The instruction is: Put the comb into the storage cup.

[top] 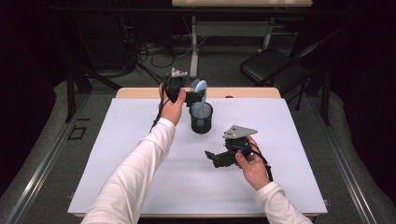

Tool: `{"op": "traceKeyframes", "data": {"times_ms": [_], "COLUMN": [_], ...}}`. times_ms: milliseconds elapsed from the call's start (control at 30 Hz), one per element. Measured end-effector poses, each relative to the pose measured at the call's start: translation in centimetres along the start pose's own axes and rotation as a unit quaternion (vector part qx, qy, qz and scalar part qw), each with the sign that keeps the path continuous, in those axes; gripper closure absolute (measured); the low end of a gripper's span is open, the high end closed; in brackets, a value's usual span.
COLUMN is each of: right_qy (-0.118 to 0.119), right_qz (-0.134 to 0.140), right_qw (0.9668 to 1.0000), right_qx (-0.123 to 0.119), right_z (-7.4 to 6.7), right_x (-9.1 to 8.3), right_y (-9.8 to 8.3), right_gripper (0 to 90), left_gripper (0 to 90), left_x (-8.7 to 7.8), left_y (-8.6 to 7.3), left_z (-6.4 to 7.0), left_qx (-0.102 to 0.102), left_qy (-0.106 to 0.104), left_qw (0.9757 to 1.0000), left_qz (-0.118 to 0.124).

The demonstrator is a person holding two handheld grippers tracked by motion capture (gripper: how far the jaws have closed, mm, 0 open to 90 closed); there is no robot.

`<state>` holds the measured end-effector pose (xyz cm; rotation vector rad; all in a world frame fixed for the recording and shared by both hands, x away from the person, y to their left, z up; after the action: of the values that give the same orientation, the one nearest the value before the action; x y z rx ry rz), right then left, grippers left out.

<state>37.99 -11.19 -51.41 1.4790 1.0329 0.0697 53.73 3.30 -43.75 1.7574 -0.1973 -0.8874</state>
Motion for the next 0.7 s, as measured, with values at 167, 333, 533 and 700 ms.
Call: {"op": "traceKeyframes", "data": {"times_ms": [167, 333, 533, 700], "right_qy": [-0.001, -0.001, -0.002, -0.003], "right_qz": [0.001, 0.001, 0.001, 0.003], "right_qw": [1.0, 1.0, 1.0, 1.0], "right_qx": [0.0, -0.001, 0.0, 0.0], "right_z": [-0.06, -0.12, -0.04, 0.02], "right_x": [-0.05, -0.09, -0.09, -0.17], "right_y": [-0.01, 0.0, -0.03, 0.0], "right_gripper": [0.0, 0.0, 0.0, 0.0], "left_gripper": [0.7, 0.7, 0.7, 0.7], "left_x": [-0.15, -0.26, -0.43, -0.56], "left_y": [-0.1, -0.1, -0.13, -0.18], "left_z": [-0.25, -0.49, -0.68, -0.63], "left_qx": [-0.006, -0.012, -0.017, -0.014], "left_qy": [0.006, 0.01, 0.004, -0.003], "left_qw": [0.9999, 0.9999, 0.9998, 0.9998], "left_qz": [-0.006, -0.007, -0.009, -0.014]}}
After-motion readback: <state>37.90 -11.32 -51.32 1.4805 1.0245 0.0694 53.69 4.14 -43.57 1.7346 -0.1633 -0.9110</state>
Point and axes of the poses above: each handheld gripper's, and its own axes: x roughly forward along the jaws, y roughly out of its top, z roughly to its right, the point moved 6 cm from there along x, roughly forward along the jaws, and after that the axes turned 15 degrees about x, right-handed, at the moved point
